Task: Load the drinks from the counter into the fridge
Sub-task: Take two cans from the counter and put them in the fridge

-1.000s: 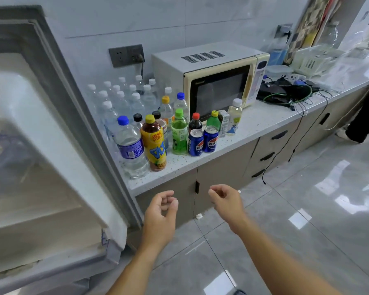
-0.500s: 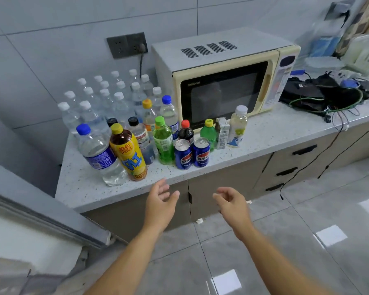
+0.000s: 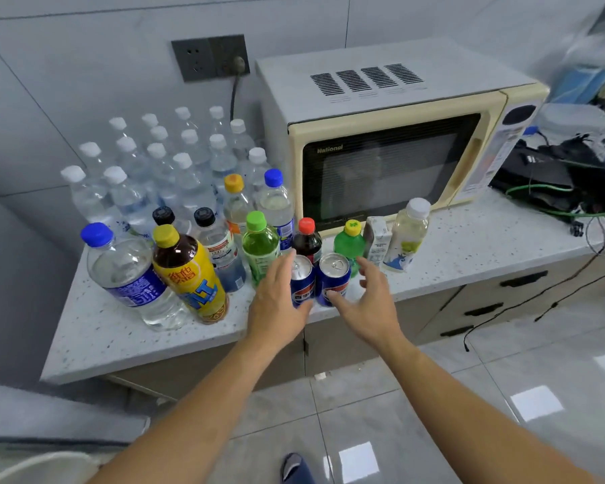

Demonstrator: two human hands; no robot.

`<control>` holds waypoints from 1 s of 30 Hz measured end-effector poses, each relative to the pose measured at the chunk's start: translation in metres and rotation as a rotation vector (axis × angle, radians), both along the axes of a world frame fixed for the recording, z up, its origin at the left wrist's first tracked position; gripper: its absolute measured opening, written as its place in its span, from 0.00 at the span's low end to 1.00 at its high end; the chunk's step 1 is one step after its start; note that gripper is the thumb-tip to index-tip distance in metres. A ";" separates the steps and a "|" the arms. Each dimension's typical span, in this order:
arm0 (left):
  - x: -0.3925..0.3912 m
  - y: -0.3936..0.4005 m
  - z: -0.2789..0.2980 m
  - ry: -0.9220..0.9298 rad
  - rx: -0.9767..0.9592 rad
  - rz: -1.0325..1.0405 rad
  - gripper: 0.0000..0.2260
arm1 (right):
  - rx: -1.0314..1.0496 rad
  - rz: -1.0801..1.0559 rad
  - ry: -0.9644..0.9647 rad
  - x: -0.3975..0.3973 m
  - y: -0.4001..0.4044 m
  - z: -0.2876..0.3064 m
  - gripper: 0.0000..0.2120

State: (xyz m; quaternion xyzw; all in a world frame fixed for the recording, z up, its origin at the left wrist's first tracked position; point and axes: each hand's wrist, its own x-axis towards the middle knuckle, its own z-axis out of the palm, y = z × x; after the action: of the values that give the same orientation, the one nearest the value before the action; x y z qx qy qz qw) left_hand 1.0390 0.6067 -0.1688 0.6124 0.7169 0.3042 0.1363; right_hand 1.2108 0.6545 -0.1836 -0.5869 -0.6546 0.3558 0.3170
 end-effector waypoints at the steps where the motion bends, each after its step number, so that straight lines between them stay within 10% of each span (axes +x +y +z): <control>1: -0.001 0.008 0.000 0.035 -0.024 -0.015 0.43 | 0.012 0.020 -0.019 -0.002 0.008 -0.001 0.40; 13: 0.005 0.032 -0.011 0.105 -0.078 0.071 0.31 | 0.062 0.032 0.021 -0.019 0.026 -0.017 0.33; 20: 0.011 0.024 -0.022 -0.313 -0.136 0.265 0.31 | 0.050 0.165 -0.091 -0.013 0.035 -0.010 0.30; 30: 0.029 -0.053 -0.028 -0.883 -0.066 0.618 0.28 | -0.079 0.263 0.276 0.010 0.006 -0.020 0.29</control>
State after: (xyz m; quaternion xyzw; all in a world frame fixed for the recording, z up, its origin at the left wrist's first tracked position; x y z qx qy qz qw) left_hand 1.0680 0.5533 -0.1964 0.1822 0.7475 0.5358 0.3480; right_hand 1.2212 0.6600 -0.2034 -0.4542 -0.6613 0.4967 0.3311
